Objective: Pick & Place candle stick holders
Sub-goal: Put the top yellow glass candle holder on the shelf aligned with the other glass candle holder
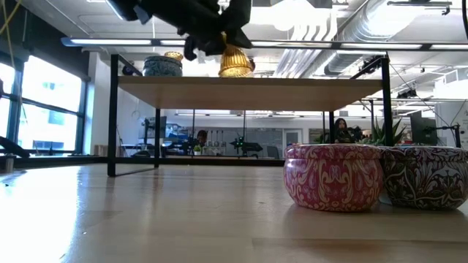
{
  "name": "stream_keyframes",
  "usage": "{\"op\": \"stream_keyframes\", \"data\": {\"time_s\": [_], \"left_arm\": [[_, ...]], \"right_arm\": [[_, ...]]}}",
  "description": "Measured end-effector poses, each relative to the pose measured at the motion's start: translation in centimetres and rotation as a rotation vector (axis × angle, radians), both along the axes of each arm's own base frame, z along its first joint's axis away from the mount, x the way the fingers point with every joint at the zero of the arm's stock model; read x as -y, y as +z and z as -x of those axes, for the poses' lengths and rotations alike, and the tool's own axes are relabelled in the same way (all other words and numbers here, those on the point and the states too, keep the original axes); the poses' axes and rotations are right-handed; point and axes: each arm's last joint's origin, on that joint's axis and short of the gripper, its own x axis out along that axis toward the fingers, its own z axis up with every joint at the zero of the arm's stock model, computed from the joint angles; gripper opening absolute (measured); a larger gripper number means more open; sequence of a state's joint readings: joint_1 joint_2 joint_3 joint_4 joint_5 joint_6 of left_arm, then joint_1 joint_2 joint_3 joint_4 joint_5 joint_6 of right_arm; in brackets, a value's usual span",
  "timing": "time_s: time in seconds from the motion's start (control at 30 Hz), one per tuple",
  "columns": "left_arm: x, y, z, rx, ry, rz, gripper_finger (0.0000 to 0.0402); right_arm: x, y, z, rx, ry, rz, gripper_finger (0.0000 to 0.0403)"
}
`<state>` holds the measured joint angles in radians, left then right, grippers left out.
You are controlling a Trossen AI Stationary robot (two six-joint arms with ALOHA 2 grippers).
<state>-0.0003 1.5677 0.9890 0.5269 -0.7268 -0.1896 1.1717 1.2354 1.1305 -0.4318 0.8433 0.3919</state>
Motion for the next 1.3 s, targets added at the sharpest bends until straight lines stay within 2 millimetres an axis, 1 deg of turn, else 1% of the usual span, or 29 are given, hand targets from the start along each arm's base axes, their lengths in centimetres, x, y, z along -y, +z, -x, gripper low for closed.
{"op": "stream_keyframes", "data": {"time_s": [0.13, 0.27, 0.4, 0.53, 0.6, 0.7, 0.8, 0.9, 1.03, 1.1, 1.17, 1.3], "left_arm": [[1.5, 0.0, 0.1, -0.003, 0.055, -0.006, 0.0116], [2.4, -0.3, 0.1, 0.015, 0.111, 0.005, 0.0116], [2.5, -0.5, -0.2, -0.008, 0.070, -0.020, 0.0116], [2.5, -0.1, -0.2, 0.013, 0.041, -0.036, 0.0116], [2.5, 0.5, -0.3, 0.031, 0.033, -0.048, 0.0116], [2.6, 1.3, -0.7, 0.040, 0.019, -0.042, 0.0116], [2.9, 1.2, -1.6, 0.030, 0.025, -0.039, 0.0116], [3.5, 1.1, -2.9, 0.007, 0.058, -0.046, 0.0116], [5.0, 1.0, -4.2, -0.103, 0.147, -0.085, 0.0116], [5.7, 1.3, -4.4, -0.150, 0.215, -0.103, 0.0116], [6.4, 2.0, -4.6, -0.141, 0.252, -0.102, 0.0116], [7.0, 2.2, -4.3, -0.157, 0.339, -0.115, 0.0116]], "right_arm": [[0.0, 0.0, 0.0, 0.003, -0.002, 0.006, 0.0194], [0.0, 0.0, 0.0, 0.009, -0.011, 0.012, 0.0194], [0.0, 0.0, 0.0, 0.009, -0.012, 0.013, 0.0194], [0.1, 0.0, 0.0, 0.008, -0.013, 0.016, 0.0194], [0.1, 0.0, 0.0, 0.010, -0.011, 0.022, 0.0194], [0.1, 0.0, 0.0, 0.014, -0.005, 0.036, 0.0194], [0.1, 0.0, 0.0, 0.014, -0.004, 0.040, 0.0194], [0.1, 0.0, 0.0, 0.012, -0.004, 0.043, 0.0194], [0.0, -0.1, 0.0, 0.005, 0.000, 0.043, 0.0194], [-0.1, -0.3, -0.1, -0.001, 0.008, 0.043, 0.0194], [-0.2, -0.4, -0.1, -0.007, 0.014, 0.046, 0.0194], [-0.6, -0.7, -0.2, -0.018, 0.023, 0.053, 0.0194]]}}
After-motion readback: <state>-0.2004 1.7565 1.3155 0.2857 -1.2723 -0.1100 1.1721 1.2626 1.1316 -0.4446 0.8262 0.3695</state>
